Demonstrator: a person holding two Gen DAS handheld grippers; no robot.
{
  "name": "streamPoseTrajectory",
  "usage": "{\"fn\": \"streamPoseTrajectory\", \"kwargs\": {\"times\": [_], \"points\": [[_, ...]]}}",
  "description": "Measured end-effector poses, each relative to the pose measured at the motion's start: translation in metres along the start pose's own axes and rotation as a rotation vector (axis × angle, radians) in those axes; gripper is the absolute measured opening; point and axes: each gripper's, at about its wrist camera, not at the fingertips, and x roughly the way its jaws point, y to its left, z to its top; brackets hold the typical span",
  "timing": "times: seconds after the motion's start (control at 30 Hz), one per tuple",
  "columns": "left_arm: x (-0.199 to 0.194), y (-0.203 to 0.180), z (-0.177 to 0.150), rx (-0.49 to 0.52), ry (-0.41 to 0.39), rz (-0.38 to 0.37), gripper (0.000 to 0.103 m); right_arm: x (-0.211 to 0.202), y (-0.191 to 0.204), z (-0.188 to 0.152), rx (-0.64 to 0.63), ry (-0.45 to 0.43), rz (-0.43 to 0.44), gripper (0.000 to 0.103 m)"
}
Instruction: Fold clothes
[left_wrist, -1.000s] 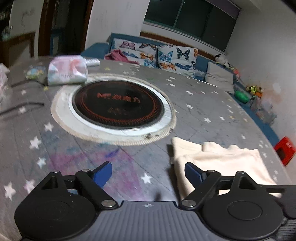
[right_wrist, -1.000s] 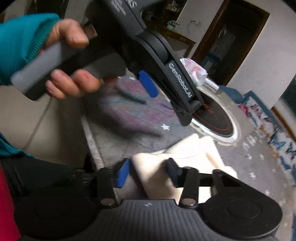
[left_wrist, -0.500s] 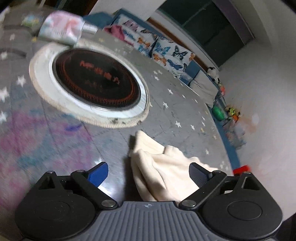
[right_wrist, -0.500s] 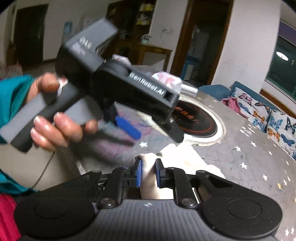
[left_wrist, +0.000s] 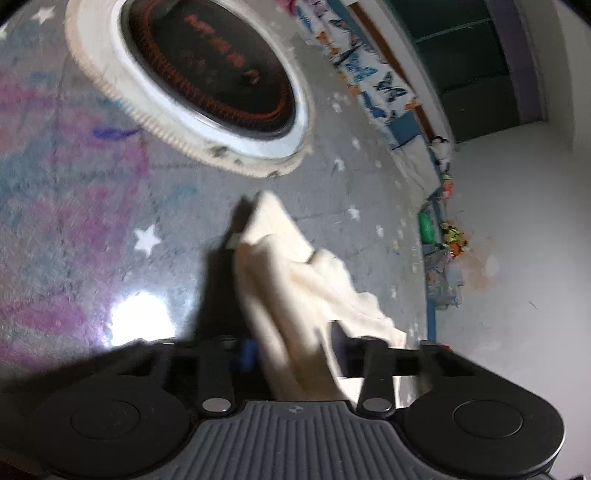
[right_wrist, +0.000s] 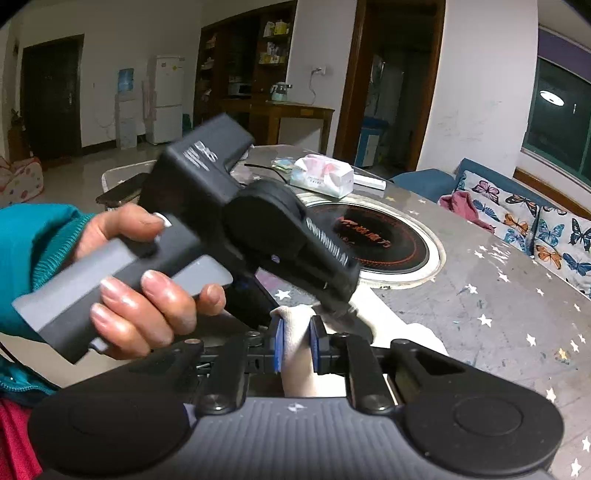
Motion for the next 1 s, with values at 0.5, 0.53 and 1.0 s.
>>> {"fn": "streamPoseTrajectory", "kwargs": {"times": [0.5,0.53,1.0], "points": [[0.005,-0.01,0.006,0.093,-0.021,0.045,0.022,-0.034,-0.102,-0.058,0.371,0.042,-0.343,0.039],[0.005,-0.012,0.006,0.099,-0.022,0.049,0.022,-0.035,-0.113,-0.065,0.396,0.049,-0.374,0.041],[0.015,-0.028,0.012,0.192,-0.044,0.102,0.022,-0.035,-0.164,-0.116,0.638,0.044,-0.409,0.026]]}}
